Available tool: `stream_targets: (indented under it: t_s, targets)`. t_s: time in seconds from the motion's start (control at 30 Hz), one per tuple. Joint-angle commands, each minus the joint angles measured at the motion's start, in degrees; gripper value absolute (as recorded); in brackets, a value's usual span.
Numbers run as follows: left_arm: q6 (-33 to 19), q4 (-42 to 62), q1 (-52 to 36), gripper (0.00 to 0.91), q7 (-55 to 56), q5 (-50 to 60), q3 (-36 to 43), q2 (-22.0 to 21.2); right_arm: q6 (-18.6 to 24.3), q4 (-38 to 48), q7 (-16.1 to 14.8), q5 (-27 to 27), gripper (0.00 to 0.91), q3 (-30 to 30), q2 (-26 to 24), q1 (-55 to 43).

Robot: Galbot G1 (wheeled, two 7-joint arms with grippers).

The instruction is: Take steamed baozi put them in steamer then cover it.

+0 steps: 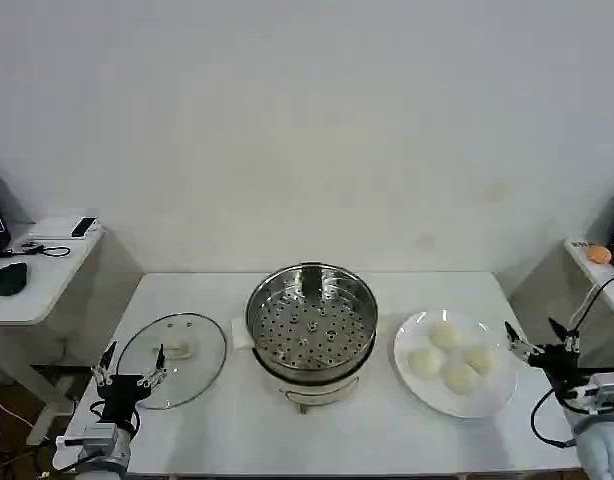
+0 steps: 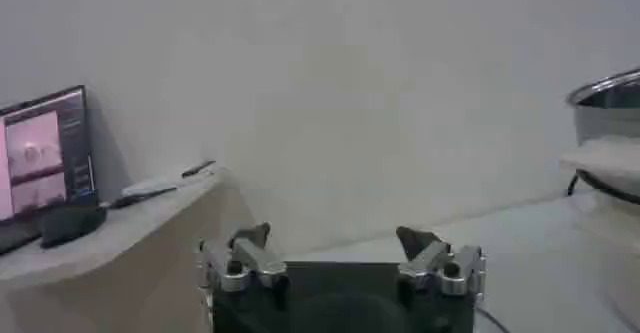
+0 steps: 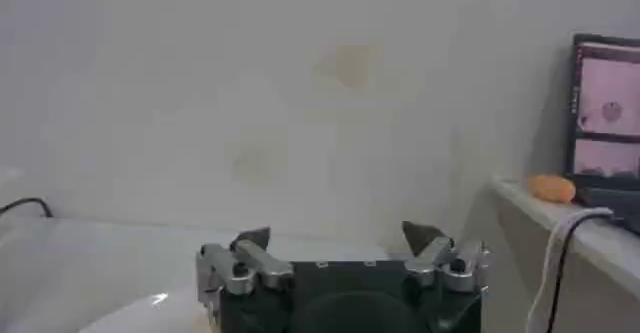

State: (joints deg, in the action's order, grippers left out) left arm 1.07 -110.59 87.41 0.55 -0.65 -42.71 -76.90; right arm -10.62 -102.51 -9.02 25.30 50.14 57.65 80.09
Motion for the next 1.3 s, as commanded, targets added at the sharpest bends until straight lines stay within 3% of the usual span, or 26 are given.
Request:
stream_targets:
  t_s: [0.03,0.17,0.37,0.43,0.47,0.5,0.57,0.6,0.67,0.73,0.8,0.9,1.07,1.3]
  targets:
    - [0.09,-0.22,0.02,0.907,-0.08,0.1,0.03,0.06,-2.12,-0.1,0.92,-2.14,0.907,0.14,-1.45,-1.98]
    - [0.51,-0.71,0.15,0.907,-0.23,0.97,0.69,0.57,-5.1,0.2,-3.78,-8.18,0.907,-2.09,-6.72,-7.8]
    - [0.96,-2.33,0.69,0.907,-0.65,1.18,0.76,0.88,-7.73,4.46,-21.43,-19.55,0.907,-5.13,-14.27,-17.48]
    - [1.42,-2.58,0.73,0.907,-0.6,1.17,0.28,0.8,-8.06,5.37,-28.19,-25.55,0.907,-6.6,-17.55,-20.73]
    - [1.53,-2.61,0.79,0.907,-0.62,1.17,0.15,0.79,-8.06,5.37,-28.19,-25.55,0.907,-6.6,-17.55,-20.73]
    - [1.59,-2.73,0.92,0.907,-0.76,1.2,0.01,0.77,-8.58,6.26,-34.09,-28.61,0.907,-8.17,-19.82,-23.17]
    - [1.61,-2.87,1.18,0.907,-0.84,1.27,0.04,0.85,-8.54,6.89,-36.36,-30.55,0.907,-9.84,-21.56,-24.63]
    - [1.56,-2.98,1.42,0.907,-0.89,1.4,0.3,1.04,-8.55,7.65,-41.84,-33.9,0.907,-11.74,-23.21,-26.47]
    - [1.38,-3.16,1.62,0.907,-0.97,1.73,0.72,1.32,-8.27,8.38,-48.19,-38.21,0.907,-13.58,-24.35,-28.85]
    - [1.3,-3.29,1.63,0.907,-0.97,2.09,1.16,1.71,-8.58,10.47,-56.95,-42.42,0.907,-17.26,-24.95,-34.98]
    - [1.35,-3.51,1.38,0.907,-1.04,2.12,1.3,1.68,-7.6,12.41,-62.18,-44.2,0.907,-21.23,-25.37,-39.39]
    - [1.52,-4.04,1.13,0.907,-1.31,2.08,1.27,1.31,-5.79,15.36,-65.1,-46.31,0.907,-28.95,-26.71,-45.85]
    - [1.57,-4.53,1.53,0.907,-1.44,2.01,1.24,1.14,-3.57,20.88,-66.75,-49.33,0.907,-45.76,-27.52,-55.54]
    - [1.38,-5.06,3.04,0.907,-1.47,1.93,0.66,0.62,-2.32,26.09,-67.04,-53.33,0.907,-55.09,-21.58,-63.34]
